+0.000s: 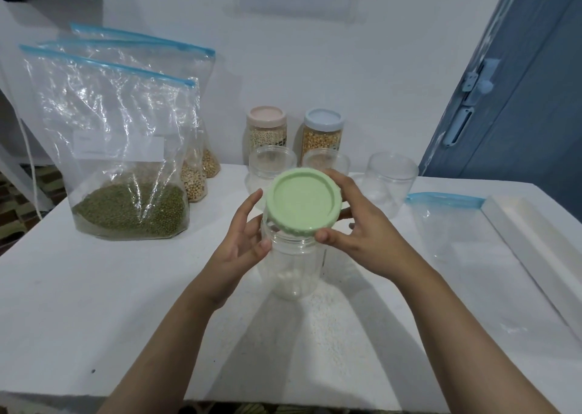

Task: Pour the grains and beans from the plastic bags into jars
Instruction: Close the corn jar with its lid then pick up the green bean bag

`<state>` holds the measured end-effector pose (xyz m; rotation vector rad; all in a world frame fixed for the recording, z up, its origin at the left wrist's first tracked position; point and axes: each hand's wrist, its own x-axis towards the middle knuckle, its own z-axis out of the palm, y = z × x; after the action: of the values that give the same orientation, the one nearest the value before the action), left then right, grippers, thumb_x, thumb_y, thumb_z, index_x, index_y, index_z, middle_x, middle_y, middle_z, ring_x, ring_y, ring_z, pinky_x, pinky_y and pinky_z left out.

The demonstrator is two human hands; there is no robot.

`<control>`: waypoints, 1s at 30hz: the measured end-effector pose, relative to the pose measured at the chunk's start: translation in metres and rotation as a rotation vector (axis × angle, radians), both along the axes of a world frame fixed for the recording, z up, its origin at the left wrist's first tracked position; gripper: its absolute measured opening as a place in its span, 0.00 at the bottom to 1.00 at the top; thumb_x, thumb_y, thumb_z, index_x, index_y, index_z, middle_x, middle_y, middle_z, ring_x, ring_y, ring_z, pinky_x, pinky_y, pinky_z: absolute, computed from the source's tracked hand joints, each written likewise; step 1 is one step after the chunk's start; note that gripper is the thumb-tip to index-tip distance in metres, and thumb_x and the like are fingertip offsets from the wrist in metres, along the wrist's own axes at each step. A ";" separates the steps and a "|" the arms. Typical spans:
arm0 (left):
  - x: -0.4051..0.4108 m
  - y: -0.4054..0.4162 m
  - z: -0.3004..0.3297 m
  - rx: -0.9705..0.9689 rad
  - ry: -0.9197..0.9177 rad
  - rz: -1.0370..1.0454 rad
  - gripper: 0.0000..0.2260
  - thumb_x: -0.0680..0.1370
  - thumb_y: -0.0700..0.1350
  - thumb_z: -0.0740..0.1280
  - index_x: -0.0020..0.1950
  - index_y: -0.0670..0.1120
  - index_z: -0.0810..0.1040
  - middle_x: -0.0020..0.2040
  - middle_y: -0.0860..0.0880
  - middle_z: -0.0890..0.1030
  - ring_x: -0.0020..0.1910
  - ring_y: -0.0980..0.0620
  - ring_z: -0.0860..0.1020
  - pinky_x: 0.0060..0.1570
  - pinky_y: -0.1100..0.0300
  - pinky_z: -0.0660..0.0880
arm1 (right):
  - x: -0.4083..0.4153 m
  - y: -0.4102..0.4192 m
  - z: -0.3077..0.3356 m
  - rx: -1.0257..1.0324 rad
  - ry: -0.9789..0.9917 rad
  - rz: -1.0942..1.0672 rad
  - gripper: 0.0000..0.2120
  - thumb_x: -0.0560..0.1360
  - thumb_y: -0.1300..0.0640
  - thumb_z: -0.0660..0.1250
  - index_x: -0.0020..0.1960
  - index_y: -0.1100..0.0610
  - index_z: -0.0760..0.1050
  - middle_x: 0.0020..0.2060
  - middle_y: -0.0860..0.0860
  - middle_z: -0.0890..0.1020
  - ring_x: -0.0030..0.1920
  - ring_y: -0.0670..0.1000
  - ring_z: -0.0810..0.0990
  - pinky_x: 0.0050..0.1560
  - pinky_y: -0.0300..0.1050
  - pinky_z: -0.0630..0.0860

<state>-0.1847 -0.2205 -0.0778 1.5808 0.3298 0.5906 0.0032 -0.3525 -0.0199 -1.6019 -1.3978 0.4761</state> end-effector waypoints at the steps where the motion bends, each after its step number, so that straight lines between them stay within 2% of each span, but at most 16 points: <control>1: 0.001 -0.001 -0.001 0.004 -0.001 0.013 0.37 0.73 0.55 0.69 0.78 0.62 0.54 0.72 0.54 0.74 0.71 0.52 0.71 0.68 0.46 0.70 | 0.002 -0.002 0.001 0.036 0.021 -0.035 0.33 0.66 0.33 0.71 0.66 0.27 0.58 0.58 0.24 0.71 0.57 0.35 0.74 0.51 0.25 0.71; 5: 0.016 -0.011 -0.003 0.036 -0.017 0.073 0.29 0.78 0.51 0.64 0.77 0.64 0.57 0.73 0.58 0.72 0.73 0.54 0.70 0.71 0.47 0.67 | 0.022 -0.018 -0.007 0.152 0.085 -0.269 0.29 0.68 0.28 0.68 0.66 0.30 0.61 0.58 0.26 0.72 0.55 0.36 0.75 0.50 0.33 0.76; 7: 0.029 -0.020 -0.004 0.033 -0.030 0.119 0.26 0.79 0.52 0.62 0.75 0.67 0.59 0.73 0.60 0.70 0.73 0.58 0.67 0.73 0.49 0.65 | 0.043 -0.031 -0.023 0.133 0.045 -0.434 0.28 0.71 0.32 0.68 0.66 0.35 0.64 0.59 0.35 0.74 0.56 0.41 0.76 0.55 0.41 0.78; 10: 0.052 -0.036 -0.006 0.056 -0.024 0.192 0.24 0.79 0.57 0.60 0.73 0.71 0.59 0.75 0.62 0.66 0.74 0.64 0.63 0.73 0.57 0.61 | 0.074 -0.048 -0.055 -0.036 -0.040 -0.599 0.35 0.68 0.28 0.65 0.70 0.42 0.66 0.60 0.48 0.72 0.59 0.51 0.73 0.62 0.51 0.74; 12: 0.067 -0.044 -0.006 0.078 -0.008 0.231 0.23 0.80 0.59 0.58 0.74 0.71 0.57 0.77 0.61 0.63 0.74 0.67 0.61 0.69 0.69 0.60 | 0.085 -0.055 -0.078 -0.206 -0.090 -0.636 0.41 0.66 0.26 0.64 0.73 0.47 0.66 0.61 0.53 0.71 0.63 0.58 0.70 0.65 0.50 0.68; 15: 0.082 -0.054 -0.004 0.089 0.014 0.280 0.24 0.80 0.58 0.57 0.75 0.68 0.54 0.78 0.60 0.61 0.73 0.71 0.59 0.62 0.82 0.59 | 0.087 -0.057 -0.107 -0.430 -0.206 -0.677 0.38 0.70 0.30 0.66 0.73 0.50 0.66 0.65 0.55 0.70 0.65 0.60 0.66 0.64 0.53 0.65; 19: 0.090 -0.060 -0.002 0.048 -0.017 0.291 0.25 0.81 0.60 0.56 0.76 0.66 0.52 0.79 0.60 0.59 0.74 0.72 0.56 0.63 0.81 0.58 | 0.084 -0.057 -0.125 -0.532 -0.389 -0.675 0.34 0.69 0.26 0.64 0.65 0.48 0.71 0.62 0.51 0.70 0.61 0.56 0.65 0.60 0.52 0.63; 21: 0.090 -0.060 -0.002 0.019 -0.033 0.292 0.26 0.79 0.62 0.57 0.77 0.68 0.52 0.79 0.62 0.57 0.75 0.70 0.56 0.66 0.75 0.57 | 0.085 -0.058 -0.124 -0.535 -0.347 -0.657 0.36 0.71 0.29 0.65 0.71 0.49 0.67 0.66 0.52 0.69 0.64 0.57 0.64 0.64 0.52 0.62; 23: 0.088 -0.063 -0.002 0.006 -0.047 0.338 0.28 0.79 0.62 0.58 0.78 0.67 0.52 0.78 0.64 0.58 0.74 0.70 0.56 0.68 0.71 0.58 | 0.083 -0.061 -0.115 -0.411 -0.214 -0.661 0.35 0.75 0.35 0.67 0.76 0.50 0.64 0.69 0.52 0.67 0.68 0.57 0.63 0.68 0.51 0.62; 25: 0.085 -0.070 -0.001 0.037 -0.086 0.453 0.26 0.81 0.58 0.59 0.78 0.63 0.56 0.77 0.65 0.61 0.74 0.69 0.58 0.71 0.66 0.58 | 0.077 -0.068 -0.100 -0.139 -0.110 -0.645 0.27 0.78 0.44 0.67 0.74 0.51 0.69 0.67 0.52 0.70 0.68 0.56 0.65 0.66 0.43 0.62; 27: 0.083 -0.078 0.006 0.115 -0.146 0.582 0.21 0.82 0.51 0.60 0.75 0.61 0.61 0.74 0.65 0.65 0.73 0.68 0.61 0.72 0.65 0.59 | 0.066 -0.072 -0.079 0.092 -0.135 -0.593 0.20 0.78 0.47 0.66 0.68 0.50 0.74 0.61 0.49 0.74 0.64 0.52 0.70 0.62 0.40 0.65; 30: 0.080 -0.082 0.023 0.188 -0.239 0.687 0.19 0.81 0.45 0.57 0.71 0.58 0.67 0.70 0.60 0.70 0.71 0.64 0.66 0.66 0.69 0.65 | 0.046 -0.070 -0.037 0.284 -0.186 -0.486 0.14 0.78 0.46 0.63 0.61 0.49 0.76 0.56 0.45 0.76 0.58 0.46 0.73 0.57 0.39 0.70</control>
<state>-0.1048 -0.3022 -0.0545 1.5390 0.6572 1.3600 0.0497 -0.4220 -0.0565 -1.7024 -1.0923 -0.1551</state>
